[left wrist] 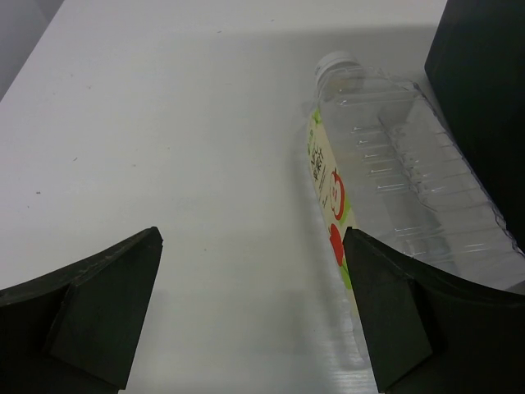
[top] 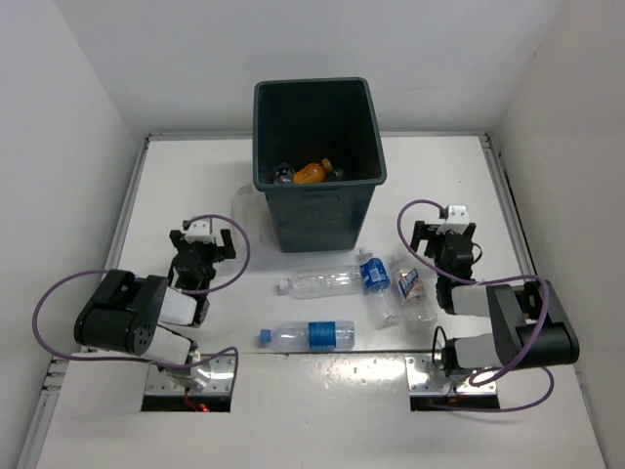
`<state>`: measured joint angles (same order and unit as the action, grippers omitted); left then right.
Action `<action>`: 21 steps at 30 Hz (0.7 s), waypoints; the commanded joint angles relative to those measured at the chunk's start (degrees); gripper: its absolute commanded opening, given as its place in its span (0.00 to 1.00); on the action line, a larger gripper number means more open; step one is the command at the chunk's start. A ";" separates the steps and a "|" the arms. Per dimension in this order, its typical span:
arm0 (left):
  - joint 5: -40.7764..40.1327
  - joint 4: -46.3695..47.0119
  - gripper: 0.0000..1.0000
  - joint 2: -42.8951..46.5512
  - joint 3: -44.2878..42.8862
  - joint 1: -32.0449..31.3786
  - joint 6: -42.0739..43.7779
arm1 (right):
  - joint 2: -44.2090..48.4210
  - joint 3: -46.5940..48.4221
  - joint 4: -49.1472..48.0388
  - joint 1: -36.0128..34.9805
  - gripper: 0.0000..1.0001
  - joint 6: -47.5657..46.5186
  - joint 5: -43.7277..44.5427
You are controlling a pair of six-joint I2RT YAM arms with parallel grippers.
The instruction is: Put the plastic bottles in the bin
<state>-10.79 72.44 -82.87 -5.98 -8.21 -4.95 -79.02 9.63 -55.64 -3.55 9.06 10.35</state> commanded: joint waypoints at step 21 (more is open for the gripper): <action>-24.52 -54.85 1.00 15.46 -33.83 3.10 -10.91 | 0.54 1.09 -3.16 -0.14 1.00 0.52 -0.33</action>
<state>-23.92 32.12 -68.18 -34.61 -5.89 -7.60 -79.02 9.63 -55.64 -3.55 9.06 10.33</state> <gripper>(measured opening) 0.995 0.997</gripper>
